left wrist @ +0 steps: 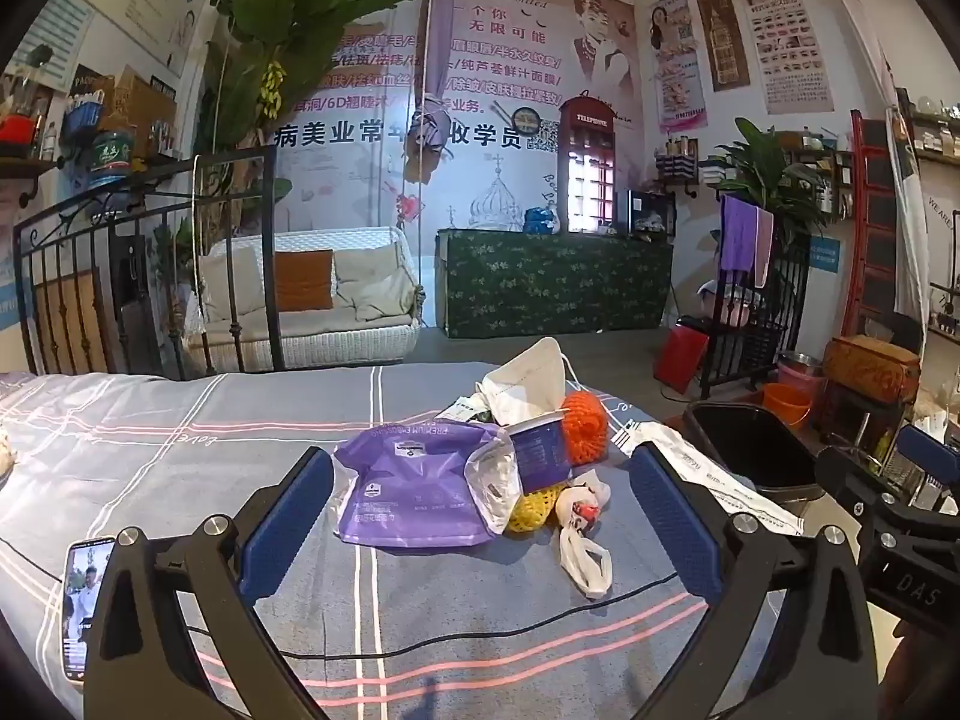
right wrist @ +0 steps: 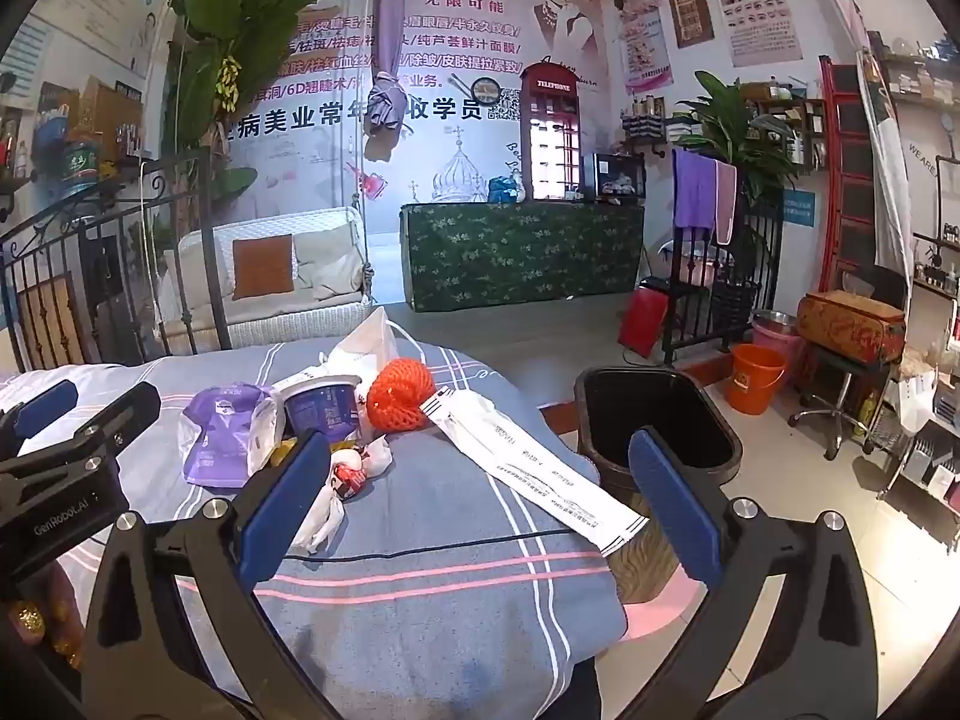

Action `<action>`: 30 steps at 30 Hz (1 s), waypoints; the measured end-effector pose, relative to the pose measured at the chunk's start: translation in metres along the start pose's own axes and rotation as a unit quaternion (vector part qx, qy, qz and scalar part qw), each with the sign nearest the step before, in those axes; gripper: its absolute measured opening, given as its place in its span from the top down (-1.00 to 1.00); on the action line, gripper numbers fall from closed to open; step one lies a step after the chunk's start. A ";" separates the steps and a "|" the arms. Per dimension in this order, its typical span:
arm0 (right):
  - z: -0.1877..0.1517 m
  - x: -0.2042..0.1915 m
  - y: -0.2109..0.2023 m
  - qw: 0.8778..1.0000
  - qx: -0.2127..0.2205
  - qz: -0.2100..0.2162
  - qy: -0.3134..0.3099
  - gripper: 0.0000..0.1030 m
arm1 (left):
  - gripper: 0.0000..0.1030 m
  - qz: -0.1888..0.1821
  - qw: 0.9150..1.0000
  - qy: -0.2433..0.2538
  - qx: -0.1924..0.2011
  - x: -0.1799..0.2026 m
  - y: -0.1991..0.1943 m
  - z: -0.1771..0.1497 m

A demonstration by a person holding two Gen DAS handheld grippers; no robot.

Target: Collect trash

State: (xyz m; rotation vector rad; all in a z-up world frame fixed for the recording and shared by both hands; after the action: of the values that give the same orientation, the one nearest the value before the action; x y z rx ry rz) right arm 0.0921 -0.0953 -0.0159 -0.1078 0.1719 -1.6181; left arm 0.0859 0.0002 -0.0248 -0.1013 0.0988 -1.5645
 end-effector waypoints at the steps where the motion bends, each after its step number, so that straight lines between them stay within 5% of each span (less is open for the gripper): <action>1: 0.001 0.000 0.000 1.000 0.002 -0.001 -0.001 -0.91 | -0.90 0.002 1.000 0.000 0.003 0.000 0.000 0.001; 30: -0.004 0.003 0.010 1.000 -0.011 -0.001 0.012 -0.91 | -0.90 -0.010 1.000 -0.006 -0.009 0.000 -0.001 -0.003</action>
State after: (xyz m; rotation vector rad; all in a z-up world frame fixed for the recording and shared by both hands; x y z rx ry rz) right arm 0.1012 -0.0981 -0.0215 -0.1069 0.2081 -1.6211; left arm 0.0848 0.0005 -0.0273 -0.1255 0.1024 -1.5832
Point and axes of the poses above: each gripper's, at about its wrist camera, not at the fingertips, and y roughly the way its jaws point, x to its right, z to its top, the point moved 9 cm from there along y, roughly the way its jaws point, and after that the axes turned 9 degrees about x, right-handed, at the moved point
